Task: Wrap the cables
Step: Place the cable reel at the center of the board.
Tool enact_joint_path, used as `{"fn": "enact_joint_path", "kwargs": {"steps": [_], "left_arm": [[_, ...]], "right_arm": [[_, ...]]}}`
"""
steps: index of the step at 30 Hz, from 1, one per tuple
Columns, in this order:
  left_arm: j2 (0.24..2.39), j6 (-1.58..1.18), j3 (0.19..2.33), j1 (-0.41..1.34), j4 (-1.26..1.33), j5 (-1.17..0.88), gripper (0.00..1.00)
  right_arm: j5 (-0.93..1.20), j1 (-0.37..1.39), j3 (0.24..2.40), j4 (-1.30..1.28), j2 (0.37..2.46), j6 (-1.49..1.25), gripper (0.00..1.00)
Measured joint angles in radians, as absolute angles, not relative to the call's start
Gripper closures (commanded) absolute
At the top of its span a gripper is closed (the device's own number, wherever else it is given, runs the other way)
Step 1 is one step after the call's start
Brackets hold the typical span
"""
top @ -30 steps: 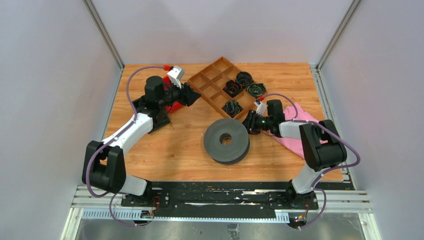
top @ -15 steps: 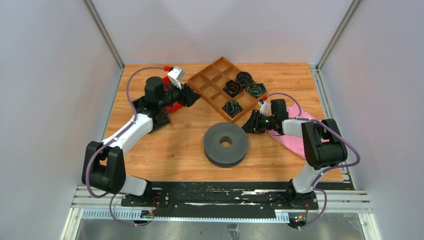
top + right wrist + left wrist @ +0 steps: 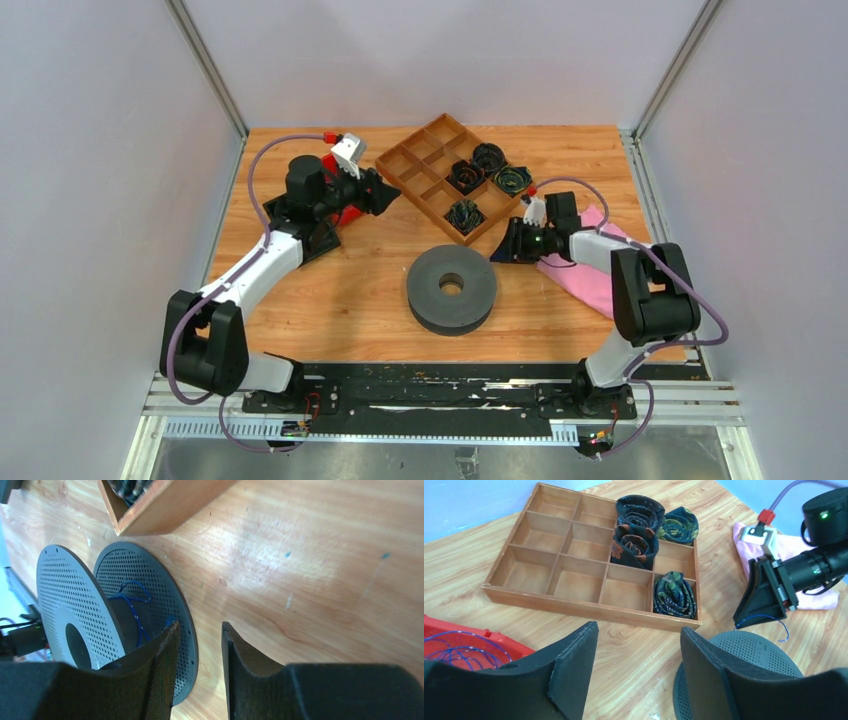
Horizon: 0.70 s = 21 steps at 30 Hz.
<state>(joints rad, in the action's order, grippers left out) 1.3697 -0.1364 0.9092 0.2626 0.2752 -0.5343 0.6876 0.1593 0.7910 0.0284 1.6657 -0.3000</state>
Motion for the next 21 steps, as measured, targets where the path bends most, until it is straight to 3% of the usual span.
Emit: {"fn": "enact_joint_path", "kwargs": {"steps": [10, 21], "left_arm": [[1.334, -0.126, 0.902, 0.254, 0.274, -0.485, 0.28], [1.328, -0.126, 0.888, 0.254, 0.273, -0.484, 0.27]], "right_arm": [[0.537, 0.159, 0.867, -0.148, 1.501, -0.129, 0.62], [0.523, 0.161, 0.867, -0.26, 1.485, -0.029, 0.61]]}}
